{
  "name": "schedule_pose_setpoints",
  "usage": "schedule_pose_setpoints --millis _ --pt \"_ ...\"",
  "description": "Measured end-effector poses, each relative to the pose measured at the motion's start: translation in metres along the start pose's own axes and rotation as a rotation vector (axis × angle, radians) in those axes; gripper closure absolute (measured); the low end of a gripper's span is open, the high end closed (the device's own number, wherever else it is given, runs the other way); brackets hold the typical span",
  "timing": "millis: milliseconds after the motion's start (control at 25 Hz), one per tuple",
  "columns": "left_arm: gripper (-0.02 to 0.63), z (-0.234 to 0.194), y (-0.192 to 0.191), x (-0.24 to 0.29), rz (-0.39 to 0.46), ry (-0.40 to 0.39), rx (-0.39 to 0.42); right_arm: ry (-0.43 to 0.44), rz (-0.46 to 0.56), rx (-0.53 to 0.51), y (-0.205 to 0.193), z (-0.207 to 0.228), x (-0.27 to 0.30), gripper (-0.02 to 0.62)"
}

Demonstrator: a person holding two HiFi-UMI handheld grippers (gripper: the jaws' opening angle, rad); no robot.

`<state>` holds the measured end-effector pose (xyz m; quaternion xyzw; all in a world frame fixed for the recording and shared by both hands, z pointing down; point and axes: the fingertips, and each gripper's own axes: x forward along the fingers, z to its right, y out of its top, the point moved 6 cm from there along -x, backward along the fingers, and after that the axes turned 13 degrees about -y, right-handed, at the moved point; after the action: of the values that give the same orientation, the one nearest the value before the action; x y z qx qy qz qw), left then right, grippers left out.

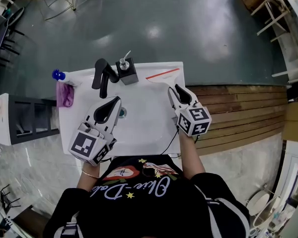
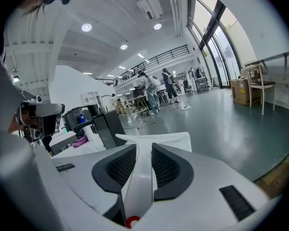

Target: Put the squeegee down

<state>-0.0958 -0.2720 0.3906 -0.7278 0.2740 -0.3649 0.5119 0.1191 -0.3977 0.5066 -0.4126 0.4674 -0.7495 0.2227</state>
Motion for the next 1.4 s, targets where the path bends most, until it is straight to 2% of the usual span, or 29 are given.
schedule_pose_setpoints --millis 1400 --pt "0.612 -0.006 -0.003 -0.018 0.013 0.05 -0.015 -0.02 -0.075 -0.09 -0.015 -0.006 0.02 0.477"
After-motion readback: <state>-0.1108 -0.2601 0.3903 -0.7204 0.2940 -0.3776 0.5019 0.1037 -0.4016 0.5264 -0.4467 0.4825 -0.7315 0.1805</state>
